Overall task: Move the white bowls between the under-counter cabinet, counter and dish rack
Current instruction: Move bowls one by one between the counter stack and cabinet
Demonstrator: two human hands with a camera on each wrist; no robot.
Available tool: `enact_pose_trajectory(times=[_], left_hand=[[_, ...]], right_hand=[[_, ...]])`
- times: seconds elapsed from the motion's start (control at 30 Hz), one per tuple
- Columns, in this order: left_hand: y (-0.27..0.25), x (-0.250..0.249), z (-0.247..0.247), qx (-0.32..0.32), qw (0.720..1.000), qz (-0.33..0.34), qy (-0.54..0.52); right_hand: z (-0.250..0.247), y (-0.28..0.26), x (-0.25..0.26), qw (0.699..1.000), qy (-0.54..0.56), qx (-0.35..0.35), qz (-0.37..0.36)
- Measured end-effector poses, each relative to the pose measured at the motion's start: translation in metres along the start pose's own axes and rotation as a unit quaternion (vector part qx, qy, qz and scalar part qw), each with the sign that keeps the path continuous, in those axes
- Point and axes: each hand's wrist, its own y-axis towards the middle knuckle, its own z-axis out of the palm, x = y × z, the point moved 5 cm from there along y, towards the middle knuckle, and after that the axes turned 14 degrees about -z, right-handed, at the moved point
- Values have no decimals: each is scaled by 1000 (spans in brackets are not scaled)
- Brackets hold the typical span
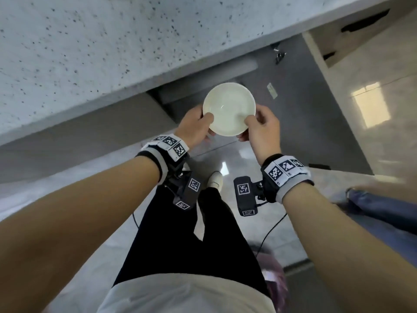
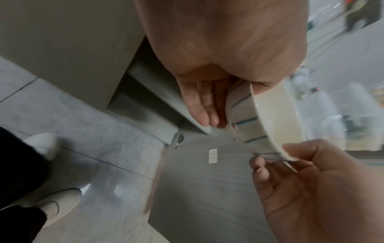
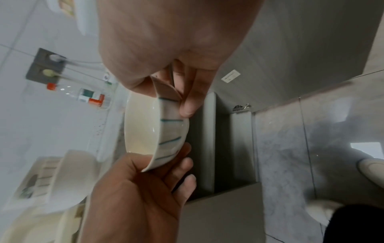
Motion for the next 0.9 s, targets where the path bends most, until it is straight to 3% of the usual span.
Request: enact_pose_trajectory(times=[0.17, 0.43, 0.63, 0.73, 0.9], left_hand=[[74, 12, 37, -28, 999, -14, 7], [222, 29, 56, -51, 999, -5, 1], [310, 20, 49, -119, 991, 33, -60], [356, 22, 45, -118, 992, 35, -16], [357, -4, 38, -150, 985, 53, 63]], right_hand=[[-13, 57, -58, 999, -7, -10, 32], [28, 195, -154, 999, -26, 33, 6], [59, 282, -177, 997, -42, 39, -49], [65, 307, -183, 998, -37, 31, -35], [69, 328, -180, 997, -66, 22, -44]])
